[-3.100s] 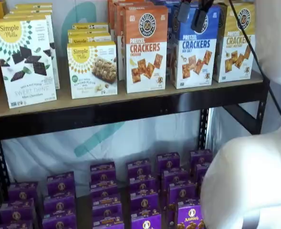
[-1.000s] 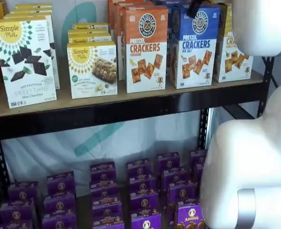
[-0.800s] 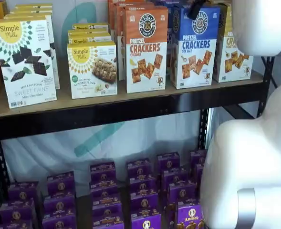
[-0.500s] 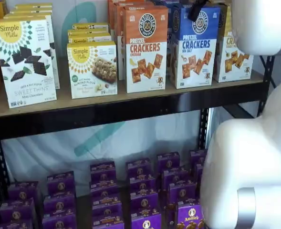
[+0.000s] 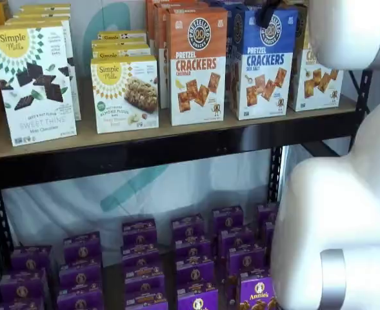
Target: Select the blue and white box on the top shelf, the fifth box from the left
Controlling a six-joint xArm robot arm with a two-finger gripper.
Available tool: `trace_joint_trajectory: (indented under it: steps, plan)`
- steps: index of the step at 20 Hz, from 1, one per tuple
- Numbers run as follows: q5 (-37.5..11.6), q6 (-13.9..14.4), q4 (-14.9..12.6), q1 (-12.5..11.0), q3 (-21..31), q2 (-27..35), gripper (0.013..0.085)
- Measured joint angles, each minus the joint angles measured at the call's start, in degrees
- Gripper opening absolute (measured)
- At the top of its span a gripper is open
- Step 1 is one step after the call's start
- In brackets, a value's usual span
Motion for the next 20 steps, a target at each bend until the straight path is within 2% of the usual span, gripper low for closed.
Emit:
trace_joint_trajectory:
  steps: [4, 20]
  plan:
    - [2.7, 0.0, -1.9, 0.4, -2.7, 2.0, 0.0850]
    - [5.2, 1.1, -7.9, 3.9, -4.1, 4.0, 0.0850]
